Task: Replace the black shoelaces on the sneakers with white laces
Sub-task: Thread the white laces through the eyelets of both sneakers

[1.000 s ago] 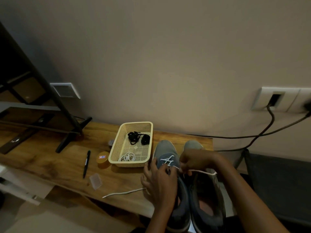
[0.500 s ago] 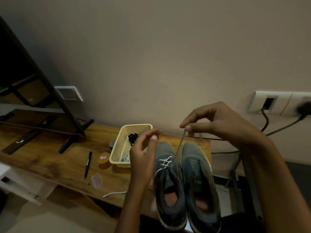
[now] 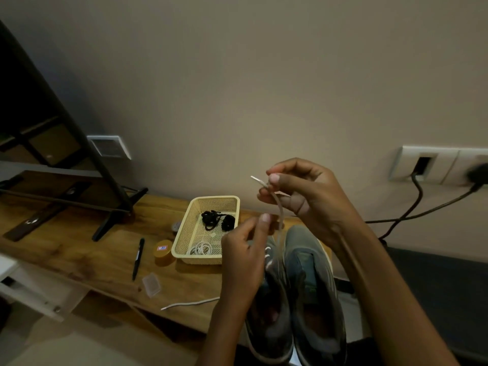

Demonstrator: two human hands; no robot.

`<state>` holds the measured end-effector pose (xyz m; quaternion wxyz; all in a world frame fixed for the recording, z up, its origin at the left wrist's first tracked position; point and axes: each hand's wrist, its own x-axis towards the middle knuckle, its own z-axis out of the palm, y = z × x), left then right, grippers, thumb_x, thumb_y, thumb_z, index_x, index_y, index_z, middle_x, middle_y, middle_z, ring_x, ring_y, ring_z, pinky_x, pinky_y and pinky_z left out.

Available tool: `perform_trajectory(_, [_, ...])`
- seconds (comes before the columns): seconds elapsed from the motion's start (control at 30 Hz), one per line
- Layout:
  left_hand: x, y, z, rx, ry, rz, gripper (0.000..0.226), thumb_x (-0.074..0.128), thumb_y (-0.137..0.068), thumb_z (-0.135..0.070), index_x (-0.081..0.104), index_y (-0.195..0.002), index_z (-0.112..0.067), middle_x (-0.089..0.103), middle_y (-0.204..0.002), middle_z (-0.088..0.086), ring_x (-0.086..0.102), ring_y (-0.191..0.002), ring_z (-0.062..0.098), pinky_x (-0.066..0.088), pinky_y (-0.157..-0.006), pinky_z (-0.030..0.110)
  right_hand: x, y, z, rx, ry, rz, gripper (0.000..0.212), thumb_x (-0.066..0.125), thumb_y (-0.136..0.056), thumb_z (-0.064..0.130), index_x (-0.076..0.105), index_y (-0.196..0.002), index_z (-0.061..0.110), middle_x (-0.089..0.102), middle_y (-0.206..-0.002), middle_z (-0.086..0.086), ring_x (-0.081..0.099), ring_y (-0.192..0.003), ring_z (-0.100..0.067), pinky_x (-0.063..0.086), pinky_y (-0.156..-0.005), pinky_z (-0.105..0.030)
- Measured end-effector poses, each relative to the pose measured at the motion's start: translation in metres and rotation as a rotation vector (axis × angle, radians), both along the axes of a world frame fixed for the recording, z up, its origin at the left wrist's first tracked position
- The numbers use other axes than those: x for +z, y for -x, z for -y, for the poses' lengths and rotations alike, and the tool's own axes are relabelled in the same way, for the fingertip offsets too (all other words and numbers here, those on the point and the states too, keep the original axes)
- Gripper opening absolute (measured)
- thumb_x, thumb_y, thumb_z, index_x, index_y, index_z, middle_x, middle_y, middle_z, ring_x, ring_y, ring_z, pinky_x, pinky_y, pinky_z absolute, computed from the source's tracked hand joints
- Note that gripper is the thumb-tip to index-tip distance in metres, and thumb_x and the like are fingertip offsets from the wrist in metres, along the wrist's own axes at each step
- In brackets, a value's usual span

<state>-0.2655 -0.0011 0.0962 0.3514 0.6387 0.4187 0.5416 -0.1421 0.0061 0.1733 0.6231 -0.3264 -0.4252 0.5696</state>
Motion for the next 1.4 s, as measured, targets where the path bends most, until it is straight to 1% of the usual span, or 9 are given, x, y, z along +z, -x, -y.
perform_trajectory(0.1, [-0.026, 0.016, -0.011, 0.221, 0.229, -0.171, 0.015, 0.05, -0.096, -0.027, 0.063, -0.09, -0.027, 0.07, -0.089, -0.005, 0.063, -0.077, 0.005, 0.053, -0.07, 0.027, -0.016, -0.001, -0.009, -0.052, 0.06, 0.06, 0.014, 0.067, -0.065, -0.009, 0.063, -0.075, 0.0, 0.063, -0.069, -0.007, 0.064, -0.063, -0.02, 0.059, -0.068, -0.031])
perform_trajectory(0.17, [-0.049, 0.029, -0.017, 0.163, 0.458, -0.395, 0.002, 0.055, -0.093, -0.027, 0.056, -0.092, -0.029, 0.065, -0.093, -0.005, 0.061, -0.084, 0.01, 0.053, -0.078, 0.034, -0.033, -0.001, -0.016, -0.115, 0.134, 0.147, 0.017, 0.063, -0.07, -0.018, 0.062, -0.072, 0.0, 0.062, -0.067, -0.007, 0.062, -0.062, -0.02, 0.057, -0.062, -0.027])
perform_trajectory(0.23, [-0.07, 0.035, -0.015, 0.031, 0.609, -0.538, 0.013, 0.064, -0.086, -0.029, 0.053, -0.091, -0.03, 0.061, -0.094, -0.005, 0.06, -0.094, 0.015, 0.051, -0.085, 0.035, -0.051, 0.001, -0.02, -0.14, 0.212, 0.263, 0.018, 0.06, -0.075, -0.017, 0.062, -0.073, 0.0, 0.062, -0.07, -0.01, 0.062, -0.063, -0.021, 0.057, -0.061, -0.026])
perform_trajectory(0.43, [-0.084, 0.025, -0.009, 0.12, 0.537, -0.737, 0.027, 0.067, -0.082, -0.037, 0.061, -0.107, -0.029, 0.06, -0.109, -0.004, 0.059, -0.103, 0.016, 0.05, -0.086, 0.037, -0.104, 0.008, -0.026, -0.056, 0.404, 0.634, 0.018, 0.056, -0.082, -0.014, 0.062, -0.076, 0.002, 0.062, -0.072, -0.011, 0.061, -0.061, -0.017, 0.055, -0.056, -0.022])
perform_trajectory(0.63, [-0.083, 0.035, -0.014, 0.168, 0.592, -0.605, 0.003, 0.062, -0.088, -0.026, 0.063, -0.087, -0.029, 0.067, -0.095, -0.008, 0.062, -0.092, 0.014, 0.052, -0.081, 0.034, -0.13, 0.019, -0.036, 0.015, 0.312, 1.03, 0.012, 0.063, -0.079, -0.01, 0.069, -0.085, -0.001, 0.064, -0.074, -0.003, 0.06, -0.063, -0.008, 0.052, -0.061, -0.019])
perform_trajectory(0.9, [-0.101, 0.046, -0.03, 0.085, 0.816, -0.3, 0.031, 0.055, -0.091, -0.005, 0.062, -0.069, -0.026, 0.065, -0.077, 0.001, 0.063, -0.079, 0.024, 0.055, -0.08, 0.045, -0.15, 0.038, -0.031, -0.01, 0.081, 1.269, 0.025, 0.056, -0.081, -0.003, 0.057, -0.073, 0.02, 0.059, -0.078, 0.002, 0.058, -0.077, -0.014, 0.051, -0.068, -0.029])
perform_trajectory(1.07, [-0.098, 0.046, -0.03, 0.071, 0.823, -0.248, 0.029, 0.052, -0.093, -0.004, 0.063, -0.073, -0.022, 0.065, -0.081, 0.007, 0.064, -0.075, 0.026, 0.055, -0.071, 0.041, -0.169, 0.047, -0.023, -0.144, -0.019, 1.329, 0.024, 0.051, -0.08, -0.001, 0.046, -0.072, 0.021, 0.052, -0.072, 0.001, 0.047, -0.068, -0.013, 0.038, -0.054, -0.025])
perform_trajectory(1.27, [-0.093, 0.045, -0.027, 0.081, 0.8, -0.236, 0.024, 0.055, -0.092, -0.007, 0.06, -0.075, -0.024, 0.064, -0.079, -0.002, 0.063, -0.07, 0.019, 0.056, -0.073, 0.039, -0.173, 0.056, -0.017, -0.238, -0.043, 1.338, 0.021, 0.051, -0.079, 0.0, 0.041, -0.071, 0.017, 0.048, -0.071, -0.005, 0.041, -0.075, -0.018, 0.034, -0.057, -0.031])
perform_trajectory(1.4, [-0.09, 0.046, -0.025, 0.089, 0.762, -0.209, 0.015, 0.058, -0.09, -0.007, 0.065, -0.086, -0.02, 0.065, -0.087, 0.001, 0.064, -0.079, 0.02, 0.058, -0.071, 0.037, -0.172, 0.056, -0.016, -0.266, -0.049, 1.266, 0.044, 0.053, -0.077, -0.004, 0.028, -0.059, 0.028, 0.035, -0.06, 0.009, 0.036, -0.067, -0.012, 0.023, -0.056, -0.021])
